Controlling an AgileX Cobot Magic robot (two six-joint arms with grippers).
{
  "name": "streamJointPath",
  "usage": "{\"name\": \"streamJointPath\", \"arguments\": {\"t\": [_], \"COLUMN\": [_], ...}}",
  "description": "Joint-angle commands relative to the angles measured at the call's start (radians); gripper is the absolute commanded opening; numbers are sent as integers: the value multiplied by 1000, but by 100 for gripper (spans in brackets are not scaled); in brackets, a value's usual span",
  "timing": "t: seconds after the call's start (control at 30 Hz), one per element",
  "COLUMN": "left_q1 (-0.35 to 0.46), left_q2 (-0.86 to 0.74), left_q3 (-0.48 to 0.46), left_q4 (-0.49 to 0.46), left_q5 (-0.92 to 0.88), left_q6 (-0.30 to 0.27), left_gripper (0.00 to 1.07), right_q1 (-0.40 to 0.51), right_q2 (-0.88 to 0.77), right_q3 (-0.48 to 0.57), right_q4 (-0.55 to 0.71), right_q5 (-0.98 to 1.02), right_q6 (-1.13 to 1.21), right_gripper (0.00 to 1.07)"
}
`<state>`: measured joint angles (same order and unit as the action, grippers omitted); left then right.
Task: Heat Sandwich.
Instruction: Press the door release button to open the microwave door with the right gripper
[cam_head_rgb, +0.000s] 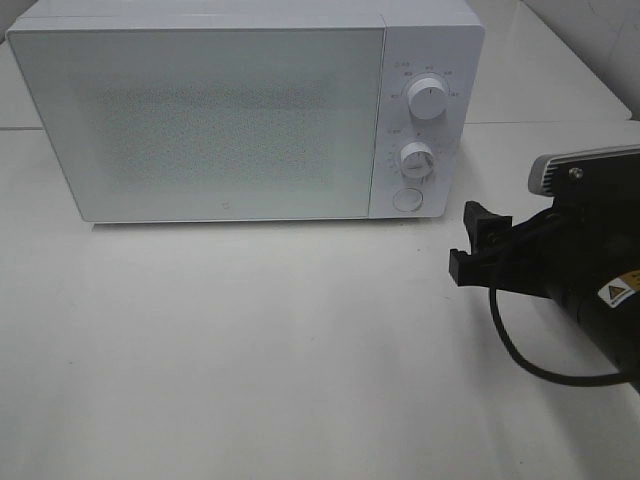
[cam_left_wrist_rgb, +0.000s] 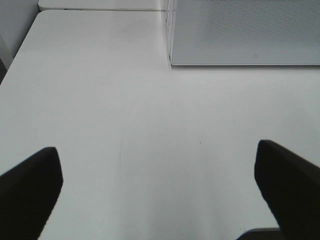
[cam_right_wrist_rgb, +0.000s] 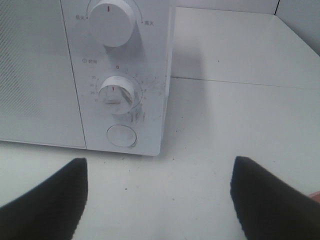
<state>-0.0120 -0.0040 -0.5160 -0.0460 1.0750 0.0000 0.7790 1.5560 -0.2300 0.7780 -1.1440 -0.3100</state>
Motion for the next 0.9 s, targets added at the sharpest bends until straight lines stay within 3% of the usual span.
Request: {"name": "streamJointPath", "arguments": {"t": [0.03,0.4,0.7,0.9], "left_q1": [-6,-6,-6,-6], "left_q2": [-19,-19,-19,-19], "left_q3": [0,0,0,0], "left_q4": [-8,-8,-8,-8], "left_q5": [-9,-9,-9,-9], "left_q6": [0,0,0,0], "left_gripper": [100,100,100,100], "right_q1": [45,63,63,63], "right_q2": [5,5,5,5], "right_q3": [3,3,4,4], "right_q4": [41,68,68,68], "right_q5": [-30,-31,-28,-17], "right_q6": [-16,12,339,687], "right_gripper": [76,76,76,76]}}
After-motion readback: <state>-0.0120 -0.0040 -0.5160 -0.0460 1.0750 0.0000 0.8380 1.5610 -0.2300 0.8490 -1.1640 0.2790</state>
